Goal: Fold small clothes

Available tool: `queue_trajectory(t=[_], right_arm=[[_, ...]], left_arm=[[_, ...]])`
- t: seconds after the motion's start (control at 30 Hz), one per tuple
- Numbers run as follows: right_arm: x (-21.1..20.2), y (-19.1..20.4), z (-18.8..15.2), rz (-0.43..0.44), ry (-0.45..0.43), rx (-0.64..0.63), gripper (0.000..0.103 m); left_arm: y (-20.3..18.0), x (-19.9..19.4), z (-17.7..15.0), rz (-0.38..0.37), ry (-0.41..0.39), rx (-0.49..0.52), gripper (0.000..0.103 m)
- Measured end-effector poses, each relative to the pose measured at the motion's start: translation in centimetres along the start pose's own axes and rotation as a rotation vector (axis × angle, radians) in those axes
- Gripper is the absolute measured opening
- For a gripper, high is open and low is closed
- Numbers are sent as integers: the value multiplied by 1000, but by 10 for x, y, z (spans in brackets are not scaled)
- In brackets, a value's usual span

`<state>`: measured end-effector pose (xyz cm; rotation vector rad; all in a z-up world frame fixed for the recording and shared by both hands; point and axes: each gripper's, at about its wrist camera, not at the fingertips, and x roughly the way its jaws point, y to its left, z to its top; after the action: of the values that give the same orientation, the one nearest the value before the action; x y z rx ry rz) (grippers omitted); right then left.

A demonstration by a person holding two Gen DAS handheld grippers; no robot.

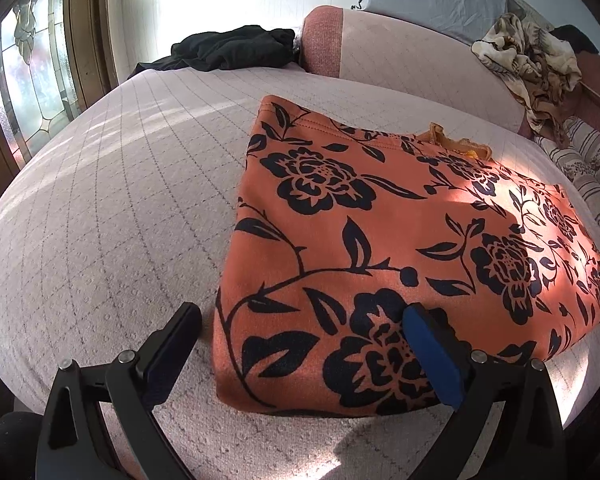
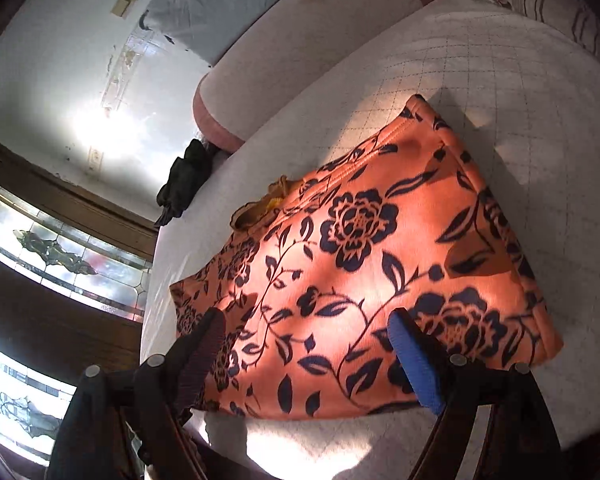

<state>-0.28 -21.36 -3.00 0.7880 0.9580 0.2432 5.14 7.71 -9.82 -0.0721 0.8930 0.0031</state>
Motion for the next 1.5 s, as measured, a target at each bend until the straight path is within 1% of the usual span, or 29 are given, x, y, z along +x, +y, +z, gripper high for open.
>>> queue_trajectory(t=[0.07, 0.13, 0.23, 0.3, 0.37, 0.47, 0.5, 0.73, 0.87, 0.97, 1.0, 1.1, 1.17, 1.2, 1.23, 1.27, 1.37, 1.4, 1.43, 1.47, 1.5], right_arm=[[-8, -2, -28, 21, 21, 31, 86], [-7, -9, -52, 39, 48, 80, 86], [-2, -25, -72, 22, 57, 152, 86], [-3, -37, -71, 34, 34, 210, 86], [-7, -51, -67, 27, 8, 275, 86], [-7, -73, -59, 34, -16, 384, 86], [-7, -78, -57, 51, -25, 416, 86], [-7, -98, -35, 92, -103, 517, 86], [-11, -108, -30, 109, -141, 544, 86], [-15, -113, -22, 103, -175, 563, 86], [-19, -119, -19, 101, -179, 560, 86], [-11, -117, -11, 106, -179, 559, 86], [-11, -113, -9, 98, -177, 531, 86], [-11, -109, -8, 86, -177, 512, 83], [-11, -105, -6, 73, -178, 492, 75], [-11, -102, -4, 64, -178, 469, 70], [-8, -96, -2, 41, -173, 436, 69], [-4, -98, -2, 37, -159, 443, 71], [-1, -101, -3, 36, -150, 456, 71], [1, -101, -3, 40, -155, 464, 71], [2, -100, -3, 40, -156, 465, 74]], left_arm=[[1, -4, 0, 2, 1, -1, 101], [2, -10, 1, 4, -11, -5, 101], [0, -22, 4, -8, -39, 0, 101], [-4, -32, 8, -15, -65, 3, 101], [-12, -40, 13, -34, -82, 16, 101], [-28, -46, 21, -47, -93, 42, 101], [-33, -46, 24, -53, -93, 50, 101], [-80, -29, 40, -66, -76, 101, 101], [-102, -11, 44, -71, -47, 117, 101], [-112, -3, 46, -77, -33, 122, 101], [-115, -3, 47, -81, -34, 124, 101], [-120, 0, 48, -75, -40, 137, 101], [-121, 2, 50, -68, -36, 137, 101], [-121, 2, 51, -69, -37, 131, 101], [-120, 0, 52, -70, -47, 122, 101], [-120, -2, 54, -67, -62, 115, 101], [-124, -4, 58, -55, -86, 106, 101], [-126, 2, 59, -42, -73, 110, 101], [-129, 12, 57, -24, -40, 122, 101], [-133, 26, 55, -3, 15, 145, 101], [-135, 39, 51, 20, 79, 166, 100]])
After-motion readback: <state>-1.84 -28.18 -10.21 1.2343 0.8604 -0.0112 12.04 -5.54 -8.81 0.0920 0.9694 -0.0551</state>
